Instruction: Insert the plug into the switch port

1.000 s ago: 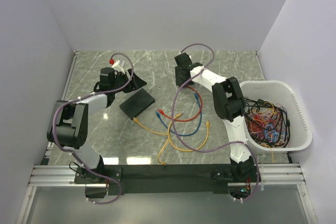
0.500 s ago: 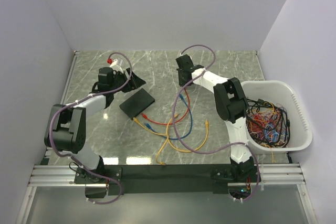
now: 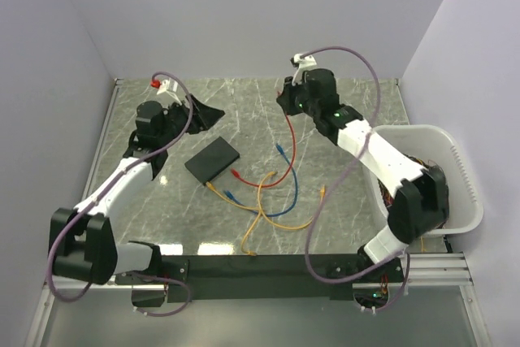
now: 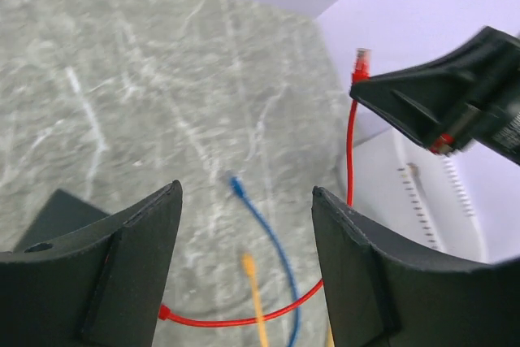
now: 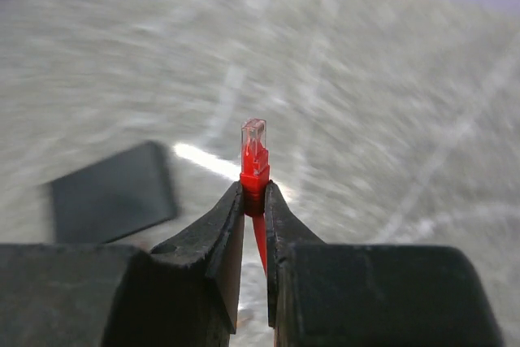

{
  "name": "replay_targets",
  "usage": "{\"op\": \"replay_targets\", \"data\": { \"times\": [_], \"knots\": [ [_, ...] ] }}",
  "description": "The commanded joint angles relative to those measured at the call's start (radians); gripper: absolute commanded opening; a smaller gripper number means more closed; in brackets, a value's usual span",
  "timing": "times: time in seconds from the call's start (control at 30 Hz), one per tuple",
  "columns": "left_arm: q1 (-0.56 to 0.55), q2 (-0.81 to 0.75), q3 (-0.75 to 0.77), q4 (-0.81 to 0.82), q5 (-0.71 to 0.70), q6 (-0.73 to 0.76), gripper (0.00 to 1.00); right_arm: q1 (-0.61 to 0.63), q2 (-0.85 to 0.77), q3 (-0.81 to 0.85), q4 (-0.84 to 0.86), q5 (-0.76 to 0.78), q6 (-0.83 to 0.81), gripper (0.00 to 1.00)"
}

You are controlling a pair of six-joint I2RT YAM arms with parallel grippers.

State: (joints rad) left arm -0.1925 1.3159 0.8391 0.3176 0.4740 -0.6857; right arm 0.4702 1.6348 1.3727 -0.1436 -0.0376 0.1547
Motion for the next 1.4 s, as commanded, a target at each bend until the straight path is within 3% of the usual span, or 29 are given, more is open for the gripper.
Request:
{"op": "replay_targets", "data": {
  "times": [0.0, 0.23, 0.8, 1.0, 1.37],
  "knots": [
    [-0.016, -0.107, -0.024, 0.067, 0.02, -0.061, 0.7, 0.042, -0.137, -0.061, 0.122, -0.254, -0.056, 0.0],
    [-0.079, -0.233, -0.058, 0.118, 0.011, -0.1, 0.66, 0.097, -0.251, -0.133, 0.17, -0.436, -0.047, 0.0],
    [-0.188, -0.202, -0.029, 0.183, -0.004, -0.091, 0.62, 0.211, -0.222, -0.087, 0.114, -0.403, -0.075, 0.0],
    [-0.214, -0.178, -0.015, 0.205, 0.009, -0.09, 0.55, 0.212, -0.217, -0.089, 0.114, -0.424, -0.072, 0.0],
    [-0.217, -0.211, -0.084, 0.394, 0.071, -0.132, 0.52, 0.15, -0.201, -0.107, 0.217, -0.705, 0.017, 0.0]
  ]
}}
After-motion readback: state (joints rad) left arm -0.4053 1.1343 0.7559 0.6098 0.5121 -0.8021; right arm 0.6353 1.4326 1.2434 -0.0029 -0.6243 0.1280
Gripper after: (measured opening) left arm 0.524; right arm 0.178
